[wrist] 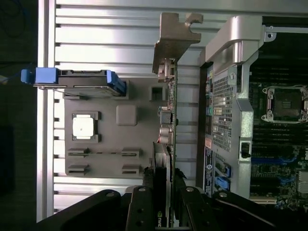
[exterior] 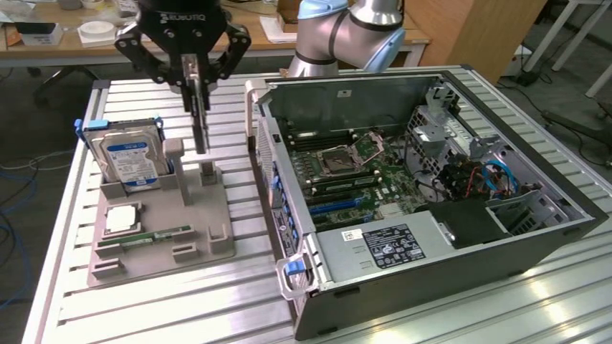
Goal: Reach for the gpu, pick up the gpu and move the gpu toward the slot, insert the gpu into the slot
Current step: 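Pick up the gpu and move the gpu toward the slot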
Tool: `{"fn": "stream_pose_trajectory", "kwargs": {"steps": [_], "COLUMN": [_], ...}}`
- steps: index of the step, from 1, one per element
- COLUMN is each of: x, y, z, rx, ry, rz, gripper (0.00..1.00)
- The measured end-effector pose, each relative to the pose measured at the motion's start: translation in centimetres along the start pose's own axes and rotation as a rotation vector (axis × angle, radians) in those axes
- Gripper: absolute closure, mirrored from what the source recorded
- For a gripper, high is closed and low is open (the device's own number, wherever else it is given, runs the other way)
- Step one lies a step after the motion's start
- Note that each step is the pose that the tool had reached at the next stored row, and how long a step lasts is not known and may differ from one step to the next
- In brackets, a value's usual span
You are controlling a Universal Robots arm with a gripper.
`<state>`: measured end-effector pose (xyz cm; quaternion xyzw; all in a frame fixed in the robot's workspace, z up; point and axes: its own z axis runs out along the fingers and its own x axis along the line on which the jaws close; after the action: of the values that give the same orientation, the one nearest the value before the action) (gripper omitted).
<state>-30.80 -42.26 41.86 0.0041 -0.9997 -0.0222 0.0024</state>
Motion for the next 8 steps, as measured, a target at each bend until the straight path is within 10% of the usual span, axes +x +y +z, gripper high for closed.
{"fn": "stream_pose_trajectory", "kwargs": {"steps": [8], "x": [-3.6], "y": [-0.03], "z": [-0.02], "rx": [0.0001], "ry": [0.0001], "rz": [0.0], "gripper": [0.74]}}
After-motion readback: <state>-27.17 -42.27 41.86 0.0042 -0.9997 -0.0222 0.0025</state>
